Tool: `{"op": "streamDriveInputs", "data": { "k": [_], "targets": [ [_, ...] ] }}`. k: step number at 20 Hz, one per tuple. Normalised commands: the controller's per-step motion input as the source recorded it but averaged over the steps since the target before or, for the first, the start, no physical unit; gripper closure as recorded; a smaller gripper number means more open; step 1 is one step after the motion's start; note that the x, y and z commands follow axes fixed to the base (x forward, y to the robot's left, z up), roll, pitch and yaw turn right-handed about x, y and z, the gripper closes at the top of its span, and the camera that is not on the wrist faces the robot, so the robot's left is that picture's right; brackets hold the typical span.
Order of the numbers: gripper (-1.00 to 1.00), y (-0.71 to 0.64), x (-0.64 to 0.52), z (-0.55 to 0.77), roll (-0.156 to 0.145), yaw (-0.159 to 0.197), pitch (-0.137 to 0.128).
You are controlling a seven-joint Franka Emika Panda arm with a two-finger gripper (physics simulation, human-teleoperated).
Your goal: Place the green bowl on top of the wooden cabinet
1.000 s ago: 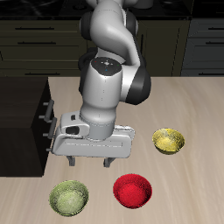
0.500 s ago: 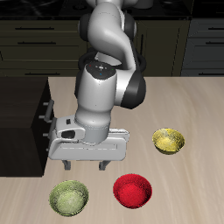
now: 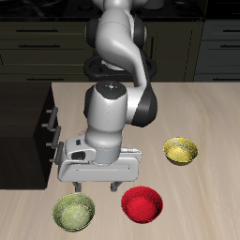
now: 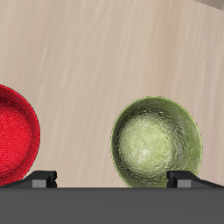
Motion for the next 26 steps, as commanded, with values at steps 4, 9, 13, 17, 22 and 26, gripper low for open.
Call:
{"op": "streamDriveInputs", "data": {
  "k": [4, 9, 13, 17, 22, 26],
  "targets": [
    [-1.00, 0.02, 0.06, -0.28, 0.007, 0.002, 0.033],
    [-1.00, -0.04, 0.03, -0.24, 0.000, -0.002, 0.027],
    [-1.00, -0.04, -0.04, -0.08, 0.005, -0.004, 0.014],
    [-1.00, -0.18, -0.07, -0.18, -0.014, -0.009, 0.043],
    [-1.00, -0.14, -0.05, -0.07, -0.006, 0.022, 0.021],
    [-1.00, -0.10, -0.07, 0.09, 0.000, 0.059, -0.049]
  ]
}}
